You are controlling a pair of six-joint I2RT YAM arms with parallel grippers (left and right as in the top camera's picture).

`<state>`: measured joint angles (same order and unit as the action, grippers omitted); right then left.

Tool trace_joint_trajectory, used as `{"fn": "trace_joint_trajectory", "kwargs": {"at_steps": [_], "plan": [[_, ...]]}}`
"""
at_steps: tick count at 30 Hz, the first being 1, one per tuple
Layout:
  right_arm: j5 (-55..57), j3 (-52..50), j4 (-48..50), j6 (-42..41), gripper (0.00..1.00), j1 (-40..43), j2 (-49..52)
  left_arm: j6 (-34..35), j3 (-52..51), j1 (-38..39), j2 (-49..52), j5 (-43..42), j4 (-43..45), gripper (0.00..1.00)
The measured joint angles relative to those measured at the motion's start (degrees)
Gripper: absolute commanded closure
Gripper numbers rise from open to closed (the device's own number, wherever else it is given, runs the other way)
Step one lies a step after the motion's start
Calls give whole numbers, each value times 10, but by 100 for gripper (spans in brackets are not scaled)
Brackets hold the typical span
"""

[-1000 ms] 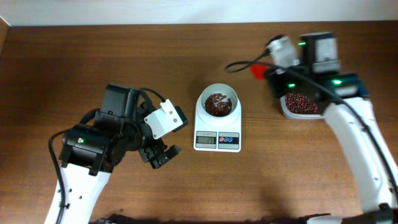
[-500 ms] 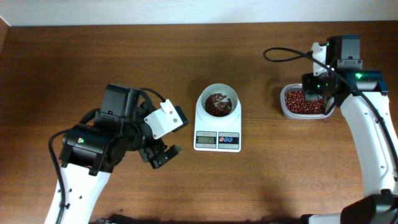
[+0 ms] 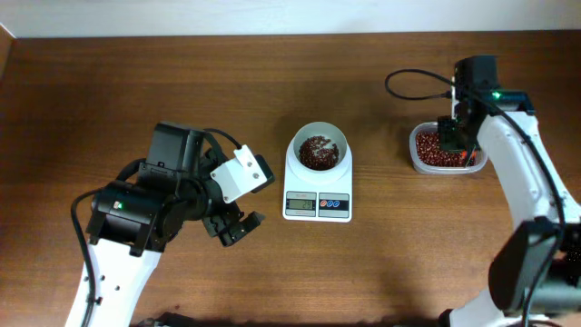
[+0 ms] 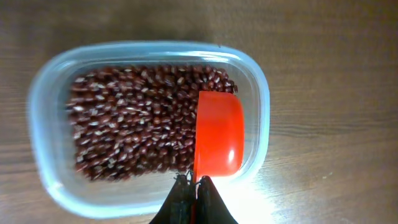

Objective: Scoop and weigh 50g on scale
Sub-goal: 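Dip the red scoop into the beans and lift it out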

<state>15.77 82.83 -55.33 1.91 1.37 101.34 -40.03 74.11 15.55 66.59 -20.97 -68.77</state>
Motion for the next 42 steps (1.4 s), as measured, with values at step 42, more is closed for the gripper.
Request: {"fn": "trace_joint_trajectory", "kwargs": {"at_steps": [42], "plan": [[-166,0,25,-21,96,0,26,0,0,0,0,0,0,1]]}}
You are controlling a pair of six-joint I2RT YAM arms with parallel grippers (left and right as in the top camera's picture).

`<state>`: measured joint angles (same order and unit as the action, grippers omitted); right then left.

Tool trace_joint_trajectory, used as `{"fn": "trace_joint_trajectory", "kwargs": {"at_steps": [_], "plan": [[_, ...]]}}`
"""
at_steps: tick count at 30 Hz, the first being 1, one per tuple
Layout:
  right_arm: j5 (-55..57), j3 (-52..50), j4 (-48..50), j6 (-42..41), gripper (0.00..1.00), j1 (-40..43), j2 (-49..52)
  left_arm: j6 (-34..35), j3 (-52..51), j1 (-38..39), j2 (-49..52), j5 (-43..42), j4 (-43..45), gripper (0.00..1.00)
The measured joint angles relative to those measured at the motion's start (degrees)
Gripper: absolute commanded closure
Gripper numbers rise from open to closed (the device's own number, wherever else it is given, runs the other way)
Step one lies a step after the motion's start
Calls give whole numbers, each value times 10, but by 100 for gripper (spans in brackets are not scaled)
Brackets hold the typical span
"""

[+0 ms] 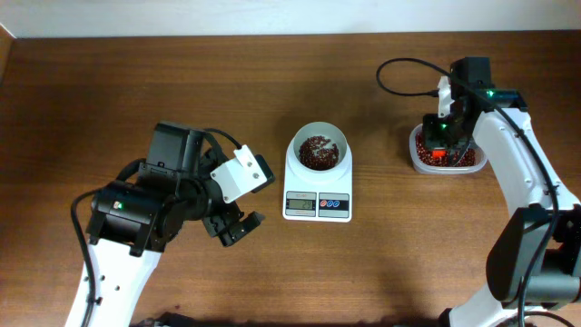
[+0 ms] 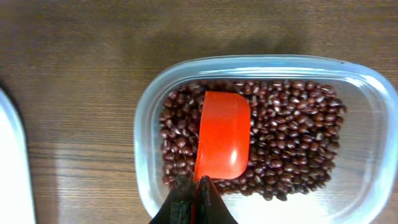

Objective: Scoop and weigh 50g on scale
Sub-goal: 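Dip the red scoop into the beans and lift it out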

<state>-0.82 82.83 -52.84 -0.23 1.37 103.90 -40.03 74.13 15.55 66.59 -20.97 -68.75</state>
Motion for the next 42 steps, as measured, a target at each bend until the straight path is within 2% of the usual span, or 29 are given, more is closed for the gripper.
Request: {"fn": "trace_joint_trajectory", "kwargs": {"at_steps": [7,21,42], "plan": [[-43,0,0,0,96,7,0,0,0,0,0,0,0,1],[-180,0,-13,16,96,96,0,0,0,0,0,0,0,1],[-248,0,-19,37,96,154,0,0,0,0,0,0,0,1]]}}
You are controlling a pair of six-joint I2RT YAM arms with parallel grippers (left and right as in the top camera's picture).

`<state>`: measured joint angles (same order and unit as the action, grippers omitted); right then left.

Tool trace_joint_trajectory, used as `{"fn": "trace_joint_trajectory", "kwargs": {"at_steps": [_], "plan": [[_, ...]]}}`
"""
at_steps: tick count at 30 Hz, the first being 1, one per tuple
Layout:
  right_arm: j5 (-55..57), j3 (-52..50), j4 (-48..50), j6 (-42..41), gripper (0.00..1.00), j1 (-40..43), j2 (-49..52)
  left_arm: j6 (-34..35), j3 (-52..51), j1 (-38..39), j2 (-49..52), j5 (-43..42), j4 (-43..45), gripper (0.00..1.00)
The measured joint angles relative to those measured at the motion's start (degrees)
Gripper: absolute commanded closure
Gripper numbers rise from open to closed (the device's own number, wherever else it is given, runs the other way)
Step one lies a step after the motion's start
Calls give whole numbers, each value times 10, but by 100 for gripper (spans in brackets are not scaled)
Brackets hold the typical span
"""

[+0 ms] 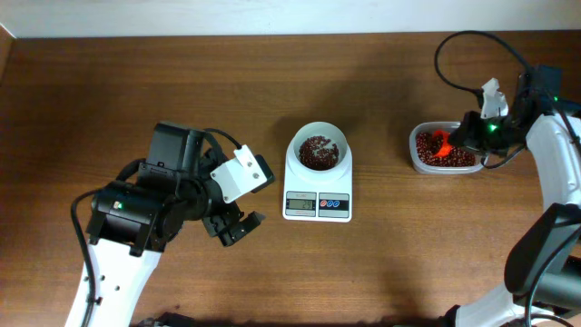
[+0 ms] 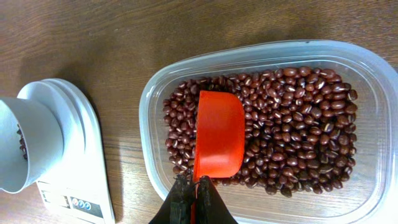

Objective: Scoop and weigh 50g on scale
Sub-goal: 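Dip the red scoop into the beans and lift it out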

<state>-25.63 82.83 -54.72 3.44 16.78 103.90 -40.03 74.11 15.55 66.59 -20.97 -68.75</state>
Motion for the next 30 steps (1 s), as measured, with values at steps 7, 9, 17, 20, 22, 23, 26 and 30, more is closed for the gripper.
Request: {"fn": "trace_joint_trajectory", "kwargs": {"at_steps": [7,9,17,20,22,23,26,30], "plan": [[-11,0,-2,1,96,6,0,0,0,0,0,0,0,1],[-16,0,-2,2,96,12,0,0,0,0,0,0,0,1],[-80,0,-11,28,96,51,0,0,0,0,0,0,0,1],[-97,0,-23,40,96,68,0,0,0,0,0,0,0,1],[-111,0,-27,45,96,83,0,0,0,0,0,0,0,1],[-115,0,-28,47,96,84,0,0,0,0,0,0,0,1],[-141,0,-32,52,96,108,0,0,0,0,0,0,0,1],[-186,0,-36,60,96,135,0,0,0,0,0,0,0,1]]}}
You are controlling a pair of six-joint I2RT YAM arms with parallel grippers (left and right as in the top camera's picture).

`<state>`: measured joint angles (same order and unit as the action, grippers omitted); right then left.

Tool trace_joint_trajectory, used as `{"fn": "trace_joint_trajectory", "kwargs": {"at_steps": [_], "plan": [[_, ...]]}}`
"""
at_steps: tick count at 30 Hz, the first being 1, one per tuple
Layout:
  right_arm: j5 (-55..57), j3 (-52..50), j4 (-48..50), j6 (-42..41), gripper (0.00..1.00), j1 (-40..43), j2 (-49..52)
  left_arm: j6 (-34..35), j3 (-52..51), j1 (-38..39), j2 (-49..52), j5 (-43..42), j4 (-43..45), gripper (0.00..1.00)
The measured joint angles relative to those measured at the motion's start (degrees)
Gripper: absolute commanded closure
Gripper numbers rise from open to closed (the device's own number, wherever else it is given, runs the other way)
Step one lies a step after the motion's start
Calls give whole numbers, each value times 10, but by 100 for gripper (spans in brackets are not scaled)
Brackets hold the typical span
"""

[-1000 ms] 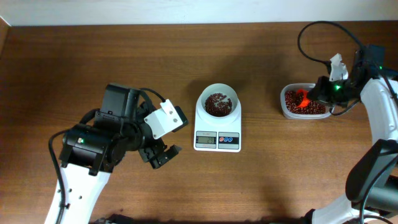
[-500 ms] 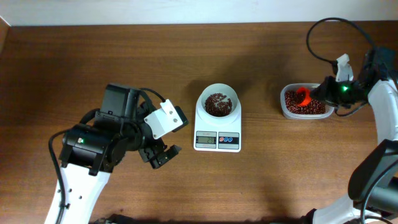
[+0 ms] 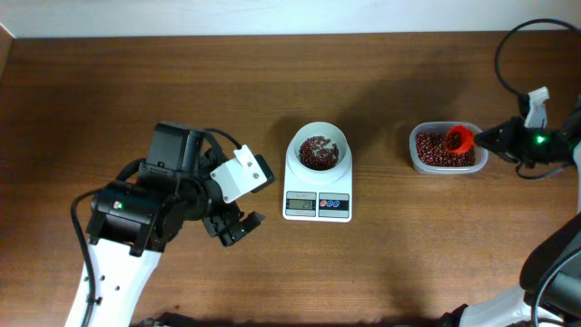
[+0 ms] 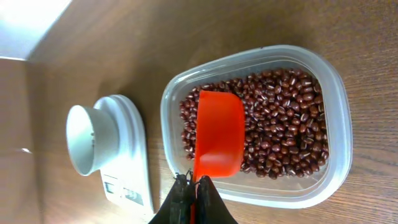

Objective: Scoop and weigh 50g on scale
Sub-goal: 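Dip the red scoop into the beans and lift it out, then carry the filled red scoop left over the white bowl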

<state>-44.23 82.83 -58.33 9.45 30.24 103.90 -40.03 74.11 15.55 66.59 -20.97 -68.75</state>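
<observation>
An orange scoop (image 4: 219,134) hangs over the clear tub of red beans (image 4: 280,130), its handle pinched in my right gripper (image 4: 193,186), which is shut. In the overhead view the scoop (image 3: 458,139) sits at the tub's (image 3: 445,150) right side and the right gripper (image 3: 486,139) reaches in from the right. The white scale (image 3: 318,186) stands mid-table with a white cup (image 3: 318,150) holding some beans. In the wrist view the scale (image 4: 121,155) and cup (image 4: 92,140) lie left of the tub. My left gripper (image 3: 238,225) is open, down left of the scale.
The table's far edge meets a pale wall (image 3: 272,16) at the top. A black cable (image 3: 508,54) loops above the right arm. The left arm's bulky body (image 3: 154,204) fills the lower left of the table.
My right arm has swung out to the right, so the gripper now reaches the tub from the right edge. The scoop has shifted toward the tub's right side. The left arm is unmoved.
My right gripper held the scoop over the beans in the tub throughout. First it stood above the tub, then shifted left over it, then the arm moved off to the right, and now it reaches in from the far right. Left arm stayed still.
</observation>
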Motion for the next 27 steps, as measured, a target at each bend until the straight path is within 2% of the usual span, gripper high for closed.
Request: {"fn": "trace_joint_trajectory", "kwargs": {"at_steps": [13,27], "plan": [[-116,0,-24,2,96,-4,0,0,0,0,0,0,0,1],[-153,0,-22,2,96,-176,0,0,0,0,0,0,0,1]]}}
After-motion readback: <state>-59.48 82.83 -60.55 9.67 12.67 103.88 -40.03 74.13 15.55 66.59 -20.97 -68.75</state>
